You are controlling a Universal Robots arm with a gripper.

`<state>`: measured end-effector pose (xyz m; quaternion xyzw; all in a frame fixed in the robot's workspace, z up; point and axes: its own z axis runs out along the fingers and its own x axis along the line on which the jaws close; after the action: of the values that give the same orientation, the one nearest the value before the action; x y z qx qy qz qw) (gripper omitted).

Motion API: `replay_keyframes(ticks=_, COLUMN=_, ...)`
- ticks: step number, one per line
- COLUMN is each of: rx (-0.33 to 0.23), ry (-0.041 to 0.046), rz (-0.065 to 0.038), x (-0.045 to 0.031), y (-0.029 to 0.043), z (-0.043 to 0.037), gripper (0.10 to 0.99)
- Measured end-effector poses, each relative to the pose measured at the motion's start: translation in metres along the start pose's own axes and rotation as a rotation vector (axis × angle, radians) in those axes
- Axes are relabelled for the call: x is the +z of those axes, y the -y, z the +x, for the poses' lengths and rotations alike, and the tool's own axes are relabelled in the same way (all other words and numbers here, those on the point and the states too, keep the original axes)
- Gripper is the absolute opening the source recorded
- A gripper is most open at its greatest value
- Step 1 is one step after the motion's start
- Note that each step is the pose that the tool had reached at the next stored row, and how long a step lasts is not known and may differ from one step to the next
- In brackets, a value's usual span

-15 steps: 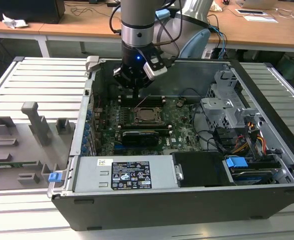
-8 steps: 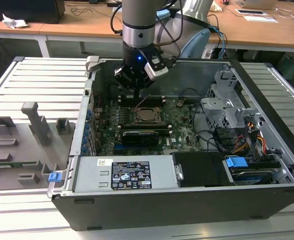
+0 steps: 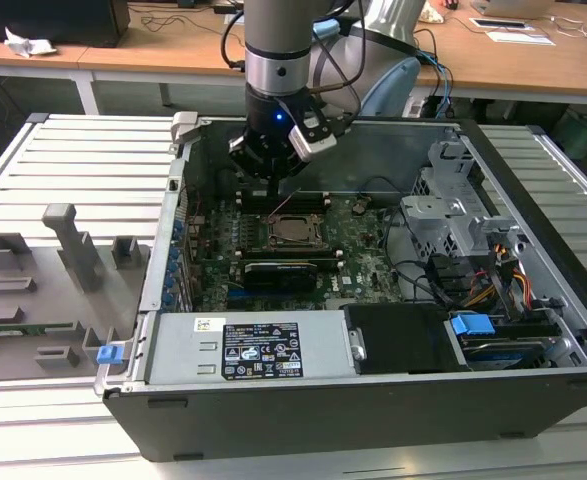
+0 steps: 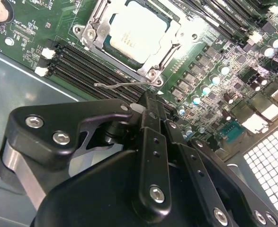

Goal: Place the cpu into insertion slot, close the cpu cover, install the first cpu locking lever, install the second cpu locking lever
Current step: 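Install the first cpu locking lever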

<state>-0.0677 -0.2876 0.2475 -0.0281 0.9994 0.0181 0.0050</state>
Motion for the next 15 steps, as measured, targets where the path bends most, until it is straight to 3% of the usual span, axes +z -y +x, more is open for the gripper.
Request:
replay_keyframes(ticks=2, rx=0.000, ry=0.0010, rz=-0.019, x=0.0010, y=0.0002, z=-0.0001, gripper=0.106)
replay_keyframes(ticks=3, rx=0.000, ry=0.0013, rz=-0.023, x=0.0015, y=0.0003, z=-0.0001, gripper=0.106)
replay_keyframes(ticks=6, rx=0.000, ry=0.0019, rz=-0.025, x=0.0042, y=0.0005, z=-0.0010, gripper=0.106)
replay_keyframes(ticks=9, rx=0.001, ry=0.0026, rz=-0.038, x=0.0060, y=0.0008, z=-0.0043, gripper=0.106)
replay_keyframes(ticks=15, rx=0.000, ry=0.0027, rz=-0.038, x=0.0082, y=0.0013, z=-0.0126, gripper=0.106)
